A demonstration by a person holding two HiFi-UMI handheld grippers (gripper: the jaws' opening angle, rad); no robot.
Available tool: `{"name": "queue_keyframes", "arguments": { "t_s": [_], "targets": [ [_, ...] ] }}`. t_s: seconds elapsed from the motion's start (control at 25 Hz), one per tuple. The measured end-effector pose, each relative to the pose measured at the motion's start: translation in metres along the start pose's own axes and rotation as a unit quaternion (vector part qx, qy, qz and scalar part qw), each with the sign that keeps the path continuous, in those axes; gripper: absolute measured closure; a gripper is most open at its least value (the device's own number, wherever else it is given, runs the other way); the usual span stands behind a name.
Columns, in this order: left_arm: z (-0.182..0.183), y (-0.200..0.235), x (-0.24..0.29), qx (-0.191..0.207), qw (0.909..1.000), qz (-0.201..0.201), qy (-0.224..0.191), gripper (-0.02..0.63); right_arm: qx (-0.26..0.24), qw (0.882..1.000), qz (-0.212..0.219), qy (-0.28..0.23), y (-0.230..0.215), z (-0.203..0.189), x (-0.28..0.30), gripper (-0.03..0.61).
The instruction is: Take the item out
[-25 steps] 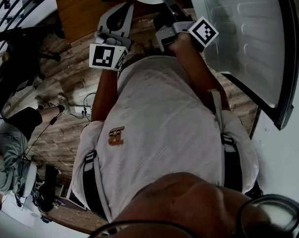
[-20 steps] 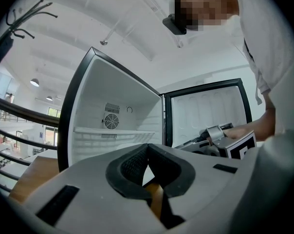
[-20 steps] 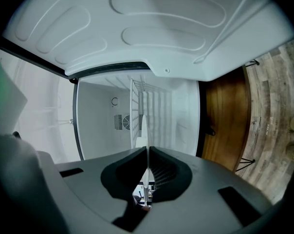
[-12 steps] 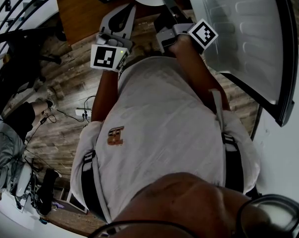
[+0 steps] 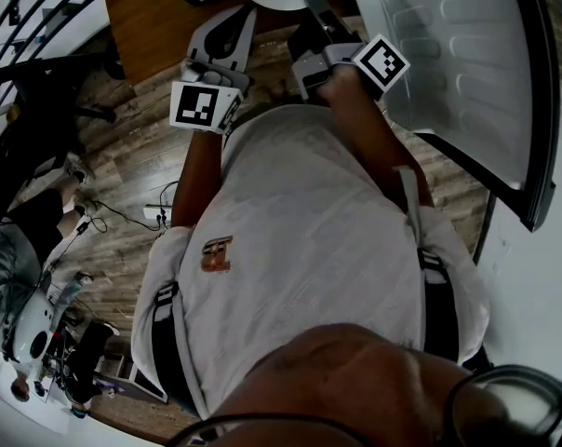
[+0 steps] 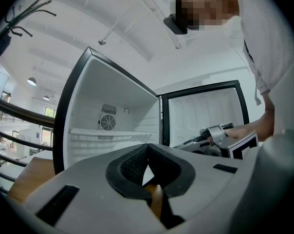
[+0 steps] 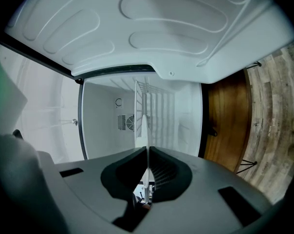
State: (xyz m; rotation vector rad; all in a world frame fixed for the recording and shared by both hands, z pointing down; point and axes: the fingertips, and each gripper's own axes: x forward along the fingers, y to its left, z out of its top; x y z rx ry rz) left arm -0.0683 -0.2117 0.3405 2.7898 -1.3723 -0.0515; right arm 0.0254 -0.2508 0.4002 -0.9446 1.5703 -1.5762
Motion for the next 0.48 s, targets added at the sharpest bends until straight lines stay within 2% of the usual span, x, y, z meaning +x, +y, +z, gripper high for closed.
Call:
{"name": "queue_keyframes", "arguments": {
  "t_s": [0.48],
  "targets": [
    [-0.0005,-0.0006,0.002,-0.006,1.0,-0.002,0.001,0.595,0.0,1.0,-0.003,0.0,0.0006,-0.0007,0.0001,0.538]
  ]
}}
